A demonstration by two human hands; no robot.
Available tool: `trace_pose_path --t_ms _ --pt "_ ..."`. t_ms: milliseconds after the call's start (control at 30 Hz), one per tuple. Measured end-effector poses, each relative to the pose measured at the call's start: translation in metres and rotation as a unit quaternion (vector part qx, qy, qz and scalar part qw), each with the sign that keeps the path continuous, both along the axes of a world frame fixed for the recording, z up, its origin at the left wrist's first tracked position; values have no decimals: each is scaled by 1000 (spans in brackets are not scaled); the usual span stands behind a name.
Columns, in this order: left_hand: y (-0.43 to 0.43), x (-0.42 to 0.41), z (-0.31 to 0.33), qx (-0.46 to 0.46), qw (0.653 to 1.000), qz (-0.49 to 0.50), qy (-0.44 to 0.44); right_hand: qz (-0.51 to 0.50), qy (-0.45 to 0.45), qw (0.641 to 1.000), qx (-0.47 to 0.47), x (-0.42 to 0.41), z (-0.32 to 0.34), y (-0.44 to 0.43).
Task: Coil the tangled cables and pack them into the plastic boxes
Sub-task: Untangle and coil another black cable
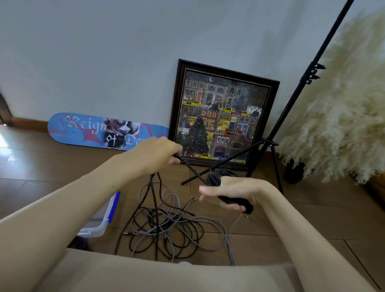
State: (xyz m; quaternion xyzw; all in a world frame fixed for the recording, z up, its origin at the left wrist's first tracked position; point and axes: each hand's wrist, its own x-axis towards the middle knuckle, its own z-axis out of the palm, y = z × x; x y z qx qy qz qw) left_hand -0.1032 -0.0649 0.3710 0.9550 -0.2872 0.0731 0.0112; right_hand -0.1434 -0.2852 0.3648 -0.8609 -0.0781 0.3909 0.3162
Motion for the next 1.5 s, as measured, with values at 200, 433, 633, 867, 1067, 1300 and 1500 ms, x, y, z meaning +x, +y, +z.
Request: trace_pose_path --t_ms 200,433,633,867,1067,1300,1500 --pt "-10 -3 -11 5 1000 -15 21 67 83 984 140 -1 0 16" --pt "-17 0 -20 -147 986 -47 67 88 167 929 319 -4 0 14" --pt "-25 -3 -34 -259 941 -110 190 89 212 867 442 -4 -1 6" --pt "-39 -11 -47 -277 907 -45 315 -66 156 692 701 2 16 0" --pt "-62 -21 -53 -257 890 -29 376 -274 -31 709 649 -2 15 14" --pt "-59 -36 -50 -201 890 -70 404 -352 -174 755 525 8 13 9" --pt "-65 -33 -38 -204 918 -87 328 -320 -259 842 348 10 6 13"
